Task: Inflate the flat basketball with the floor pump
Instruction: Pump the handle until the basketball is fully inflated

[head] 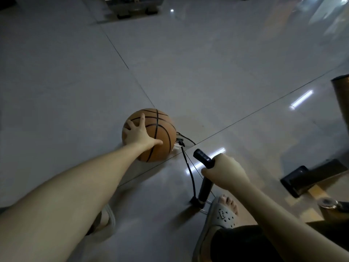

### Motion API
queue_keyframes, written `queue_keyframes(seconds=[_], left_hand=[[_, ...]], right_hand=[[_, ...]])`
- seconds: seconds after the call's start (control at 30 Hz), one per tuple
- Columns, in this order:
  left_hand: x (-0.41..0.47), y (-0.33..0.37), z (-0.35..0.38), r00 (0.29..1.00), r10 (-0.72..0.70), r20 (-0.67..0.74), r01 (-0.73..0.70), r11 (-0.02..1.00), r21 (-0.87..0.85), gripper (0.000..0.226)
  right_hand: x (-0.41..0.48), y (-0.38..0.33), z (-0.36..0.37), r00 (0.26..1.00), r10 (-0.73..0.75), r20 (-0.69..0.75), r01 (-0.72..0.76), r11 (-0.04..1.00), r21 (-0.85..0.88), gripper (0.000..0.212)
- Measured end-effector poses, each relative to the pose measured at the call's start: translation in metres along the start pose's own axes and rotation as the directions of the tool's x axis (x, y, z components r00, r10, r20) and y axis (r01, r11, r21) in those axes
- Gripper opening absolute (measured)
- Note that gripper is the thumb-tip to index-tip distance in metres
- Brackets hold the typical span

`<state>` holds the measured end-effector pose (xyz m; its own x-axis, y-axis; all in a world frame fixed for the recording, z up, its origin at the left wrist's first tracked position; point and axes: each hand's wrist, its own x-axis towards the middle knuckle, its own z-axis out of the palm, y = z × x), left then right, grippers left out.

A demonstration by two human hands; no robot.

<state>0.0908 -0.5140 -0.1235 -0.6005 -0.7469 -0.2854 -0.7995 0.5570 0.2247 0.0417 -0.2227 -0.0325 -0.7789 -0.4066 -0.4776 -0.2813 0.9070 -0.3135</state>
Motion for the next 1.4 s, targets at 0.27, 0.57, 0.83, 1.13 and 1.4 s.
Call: queue_keyframes(seconds=[0.27, 0.57, 0.83, 1.13, 1.4], left_hand=[[-0.034, -0.012, 0.008, 0.999, -0.048, -0.012, 0.047, 0.996, -0.069, 0.146], [-0.052, -0.017, 0.001, 0.991, -0.13, -0.014, 0.129, 0.99, -0.049, 0.139], [-0.043, -0.001, 0.004, 0.996, -0.013, -0.094, 0.021, 0.997, 0.077, 0.133], [-0.044, 0.012, -0.006, 0.996, -0.084, -0.016, 0.085, 0.992, 0.092, 0.137], [-0.121, 0.087, -0.116, 0.794, 0.527, 0.304, -0.476, 0.849, -0.229, 0.043]], right_hand=[[-0.03, -0.002, -0.005, 0.991, -0.098, 0.096, 0.108, 0.987, -0.116, 0.02], [-0.059, -0.064, -0.138, 0.988, -0.141, 0.063, 0.138, 0.989, 0.049, 0.031], [-0.024, -0.026, -0.046, 0.993, -0.084, -0.085, 0.081, 0.996, -0.033, 0.02], [-0.013, 0.026, -0.003, 0.997, -0.037, -0.068, 0.037, 0.999, 0.005, 0.022], [-0.046, -0.013, -0.031, 0.974, -0.22, 0.055, 0.226, 0.965, -0.136, 0.035]])
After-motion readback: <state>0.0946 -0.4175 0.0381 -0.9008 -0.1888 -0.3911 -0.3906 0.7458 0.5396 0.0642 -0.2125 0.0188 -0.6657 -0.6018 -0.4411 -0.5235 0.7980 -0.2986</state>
